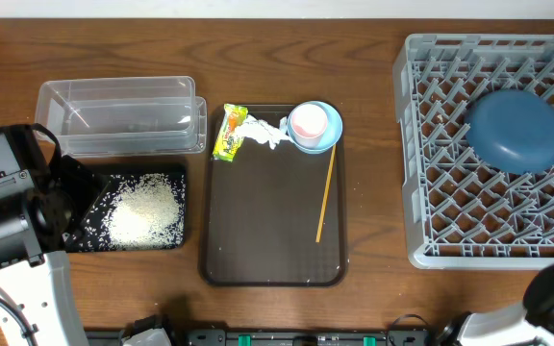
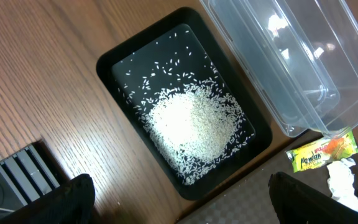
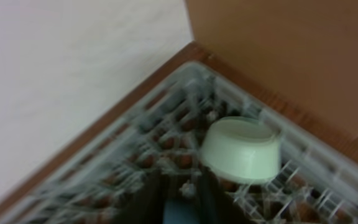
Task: Sort waste into correct bins and load items into the dishwasher rack
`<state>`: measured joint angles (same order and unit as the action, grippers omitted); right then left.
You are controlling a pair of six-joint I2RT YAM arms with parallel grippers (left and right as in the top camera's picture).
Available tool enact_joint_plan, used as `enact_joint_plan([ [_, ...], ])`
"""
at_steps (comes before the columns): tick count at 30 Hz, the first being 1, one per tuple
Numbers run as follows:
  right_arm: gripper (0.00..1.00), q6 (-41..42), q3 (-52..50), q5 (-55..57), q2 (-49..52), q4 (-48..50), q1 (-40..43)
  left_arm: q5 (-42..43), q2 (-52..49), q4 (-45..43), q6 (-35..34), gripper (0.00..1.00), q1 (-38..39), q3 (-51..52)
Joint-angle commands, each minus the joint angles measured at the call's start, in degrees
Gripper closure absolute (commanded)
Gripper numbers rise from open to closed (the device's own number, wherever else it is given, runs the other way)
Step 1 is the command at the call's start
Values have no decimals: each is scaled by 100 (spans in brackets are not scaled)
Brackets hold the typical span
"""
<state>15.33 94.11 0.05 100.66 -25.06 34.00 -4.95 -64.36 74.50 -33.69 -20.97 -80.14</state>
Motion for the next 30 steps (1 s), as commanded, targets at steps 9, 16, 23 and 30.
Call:
enact_joint_plan([
  [9,94,-911,28,1539,1488,1191,44,-114,0,2,-48,8,-35,-72],
  [16,97,-503,28,1401,2048,1394,378,-111,0,2,-48,8,-35,-72],
  [23,96,-509,28,1314,2122,1545,629,-114,0,2,-48,8,-35,-72],
  [30,88,-509,28,249,2122,1751,684,-111,0,2,-48,8,-35,-72],
])
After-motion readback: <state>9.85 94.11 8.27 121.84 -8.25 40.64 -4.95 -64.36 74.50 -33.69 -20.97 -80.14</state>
